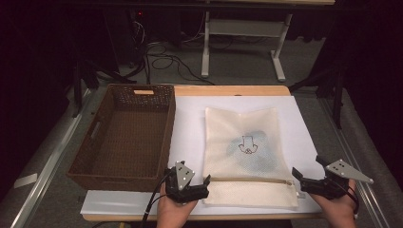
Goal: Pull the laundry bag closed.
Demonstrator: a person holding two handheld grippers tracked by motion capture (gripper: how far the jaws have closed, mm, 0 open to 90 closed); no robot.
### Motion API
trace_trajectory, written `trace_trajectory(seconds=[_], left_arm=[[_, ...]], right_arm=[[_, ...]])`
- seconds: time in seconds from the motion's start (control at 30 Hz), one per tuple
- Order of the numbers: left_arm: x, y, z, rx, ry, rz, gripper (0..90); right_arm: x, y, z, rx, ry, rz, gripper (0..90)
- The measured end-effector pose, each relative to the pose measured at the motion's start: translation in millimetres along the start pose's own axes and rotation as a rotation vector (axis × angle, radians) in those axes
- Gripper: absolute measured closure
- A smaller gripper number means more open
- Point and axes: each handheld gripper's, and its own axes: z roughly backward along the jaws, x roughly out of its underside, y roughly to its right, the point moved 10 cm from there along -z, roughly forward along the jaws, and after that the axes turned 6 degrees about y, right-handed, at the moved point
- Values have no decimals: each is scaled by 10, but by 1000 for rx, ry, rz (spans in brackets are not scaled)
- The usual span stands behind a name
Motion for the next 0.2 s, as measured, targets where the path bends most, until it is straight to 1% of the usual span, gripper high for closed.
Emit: trace_trajectory(seconds=[0.03, 0.07, 0.1, 0.2], left_arm=[[2, 8, 0, 4, -1, -3, 43], [2, 10, -2, 4, -4, -4, 46], [-1, 11, -4, 5, -4, 3, 47], [-2, -16, 6, 6, -10, 15, 55]], right_arm=[[6, 2, -7, 1, 2, 11, 1], [20, -12, 1, 1, -2, 0, 1], [22, -9, 4, -3, 2, 10, 1], [17, -2, 39, -4, 10, -4, 1]])
